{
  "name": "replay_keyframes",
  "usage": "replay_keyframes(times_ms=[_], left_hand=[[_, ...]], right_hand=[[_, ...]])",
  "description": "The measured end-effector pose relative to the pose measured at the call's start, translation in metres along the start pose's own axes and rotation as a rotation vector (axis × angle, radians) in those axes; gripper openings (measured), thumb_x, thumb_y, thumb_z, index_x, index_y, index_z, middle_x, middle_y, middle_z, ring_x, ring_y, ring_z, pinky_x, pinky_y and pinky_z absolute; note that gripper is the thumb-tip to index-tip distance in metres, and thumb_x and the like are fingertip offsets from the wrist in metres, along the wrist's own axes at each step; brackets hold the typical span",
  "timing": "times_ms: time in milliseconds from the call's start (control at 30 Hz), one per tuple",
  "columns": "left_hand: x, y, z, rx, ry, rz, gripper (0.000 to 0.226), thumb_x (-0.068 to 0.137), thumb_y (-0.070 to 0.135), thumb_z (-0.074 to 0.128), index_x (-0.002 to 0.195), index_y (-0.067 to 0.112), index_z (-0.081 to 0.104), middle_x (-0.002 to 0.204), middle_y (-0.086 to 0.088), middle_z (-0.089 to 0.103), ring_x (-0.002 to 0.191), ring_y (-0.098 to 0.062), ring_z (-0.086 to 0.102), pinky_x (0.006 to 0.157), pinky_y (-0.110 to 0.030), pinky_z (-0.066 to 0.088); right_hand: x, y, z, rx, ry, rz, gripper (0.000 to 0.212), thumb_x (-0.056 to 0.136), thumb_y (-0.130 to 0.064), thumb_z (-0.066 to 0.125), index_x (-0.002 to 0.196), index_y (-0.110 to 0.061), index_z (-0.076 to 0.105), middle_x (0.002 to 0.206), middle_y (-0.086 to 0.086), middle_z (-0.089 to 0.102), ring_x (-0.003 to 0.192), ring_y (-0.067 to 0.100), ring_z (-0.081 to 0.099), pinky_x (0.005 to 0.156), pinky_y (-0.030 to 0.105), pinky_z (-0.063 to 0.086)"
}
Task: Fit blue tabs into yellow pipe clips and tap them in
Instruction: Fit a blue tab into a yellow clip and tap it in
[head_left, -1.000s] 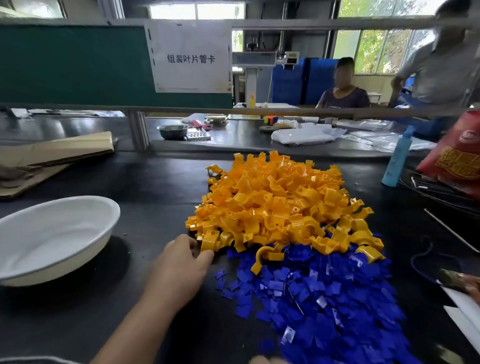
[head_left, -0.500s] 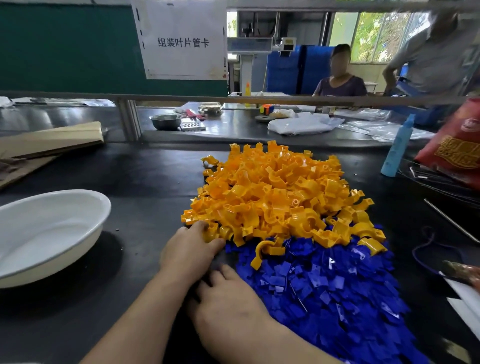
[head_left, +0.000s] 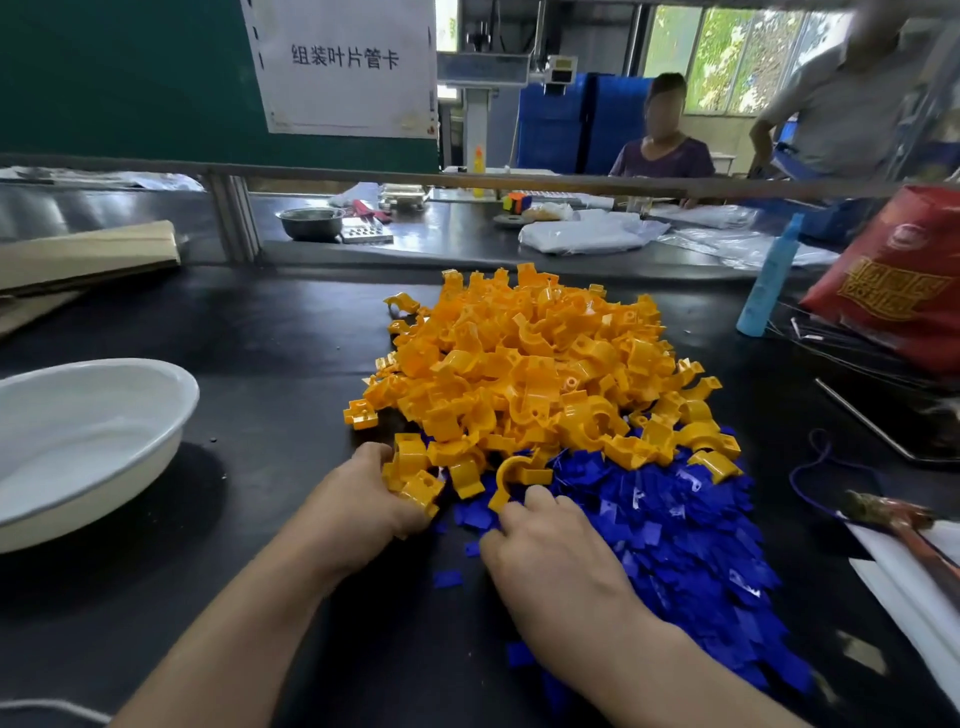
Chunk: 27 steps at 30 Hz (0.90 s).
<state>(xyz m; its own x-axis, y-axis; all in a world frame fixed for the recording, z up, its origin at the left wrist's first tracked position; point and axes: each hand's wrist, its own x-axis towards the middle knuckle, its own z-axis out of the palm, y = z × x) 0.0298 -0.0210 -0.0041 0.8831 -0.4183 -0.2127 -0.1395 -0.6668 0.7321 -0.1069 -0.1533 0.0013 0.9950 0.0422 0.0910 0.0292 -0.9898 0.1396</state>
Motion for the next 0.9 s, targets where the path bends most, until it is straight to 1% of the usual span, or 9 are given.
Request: replay_keyframes(times_ms=[133,233,300,367,467,600,700,800,900], left_hand=[[0.0,-0.007,-0.006,-0.186,-0.032,-0.027,0.087,0.067,0.014,0.086,0.143,0.018,0.043,0.107,-0.003,0.062,0.093,-0.022,0.065,0.087,-0.043,0.056],[-0.004,-0.011,-0.005,-0.336,-0.103,0.0,0.082,0.069,0.003,0.083,0.14,0.02,0.047,0.102,-0.009,0.062,0.083,-0.021,0.068,0.071,-0.035,0.058],[-0.008,-0.009,-0.004,-0.518,-0.193,-0.021,0.082,0.068,-0.004,0.081,0.138,0.024,0.048,0.109,-0.017,0.06,0.083,-0.025,0.071,0.065,-0.03,0.057],[-0.011,-0.007,-0.003,-0.741,-0.279,-0.05,0.083,0.06,-0.005,0.079,0.132,0.025,0.052,0.109,-0.025,0.064,0.087,-0.032,0.073,0.067,-0.035,0.06],[-0.013,-0.002,-0.001,-0.984,-0.336,-0.042,0.069,0.06,-0.005,0.073,0.122,0.022,0.058,0.104,-0.025,0.07,0.092,-0.036,0.072,0.066,-0.037,0.061],[-0.017,0.006,0.016,-0.872,-0.319,-0.016,0.054,0.078,-0.012,0.064,0.12,0.022,0.061,0.109,-0.025,0.068,0.091,-0.032,0.073,0.069,-0.037,0.062],[-0.022,0.013,0.024,-0.803,-0.291,0.032,0.051,0.082,-0.013,0.062,0.12,0.021,0.061,0.101,-0.02,0.072,0.09,-0.031,0.074,0.07,-0.037,0.062],[-0.025,0.018,0.023,-0.941,-0.286,0.031,0.049,0.079,-0.019,0.057,0.116,0.012,0.063,0.111,-0.025,0.065,0.087,-0.035,0.073,0.067,-0.038,0.062],[-0.025,0.019,0.025,-1.096,-0.348,0.005,0.044,0.067,-0.012,0.07,0.109,0.002,0.066,0.096,-0.022,0.068,0.078,-0.032,0.072,0.065,-0.038,0.061]], right_hand=[[-0.003,0.005,0.0,0.09,0.066,0.084,0.016,0.088,-0.005,0.05,0.099,-0.011,0.06,0.092,0.011,0.058,0.084,0.027,0.044,0.065,0.036,0.027],[-0.005,0.009,0.006,0.135,0.154,0.152,0.014,0.079,-0.007,0.064,0.089,-0.016,0.063,0.077,0.005,0.059,0.069,0.021,0.045,0.057,0.032,0.029],[-0.007,0.011,0.008,0.197,0.19,0.206,0.019,0.084,-0.009,0.061,0.099,-0.02,0.059,0.084,0.0,0.055,0.071,0.017,0.041,0.057,0.03,0.032],[-0.01,0.017,0.01,0.287,0.199,0.242,0.023,0.094,-0.014,0.05,0.113,-0.025,0.051,0.092,-0.004,0.048,0.077,0.014,0.044,0.061,0.029,0.041],[-0.013,0.025,0.006,0.375,0.283,0.269,0.021,0.098,-0.021,0.045,0.116,-0.03,0.051,0.09,-0.008,0.043,0.074,0.009,0.047,0.063,0.026,0.048],[-0.016,0.027,0.001,0.541,0.351,0.293,0.017,0.099,-0.032,0.043,0.112,-0.034,0.052,0.094,-0.016,0.044,0.076,0.004,0.05,0.063,0.02,0.046],[-0.018,0.029,0.001,0.633,0.337,0.296,0.009,0.099,-0.034,0.037,0.1,-0.038,0.045,0.078,-0.013,0.048,0.068,0.003,0.05,0.056,0.022,0.042],[-0.02,0.033,0.0,0.803,0.309,0.34,0.013,0.099,-0.033,0.036,0.096,-0.042,0.045,0.069,-0.004,0.057,0.059,0.003,0.053,0.049,0.021,0.043],[-0.02,0.032,-0.003,1.191,0.278,0.435,0.024,0.1,-0.024,0.042,0.096,-0.042,0.057,0.076,-0.005,0.065,0.054,0.01,0.059,0.045,0.02,0.047]])
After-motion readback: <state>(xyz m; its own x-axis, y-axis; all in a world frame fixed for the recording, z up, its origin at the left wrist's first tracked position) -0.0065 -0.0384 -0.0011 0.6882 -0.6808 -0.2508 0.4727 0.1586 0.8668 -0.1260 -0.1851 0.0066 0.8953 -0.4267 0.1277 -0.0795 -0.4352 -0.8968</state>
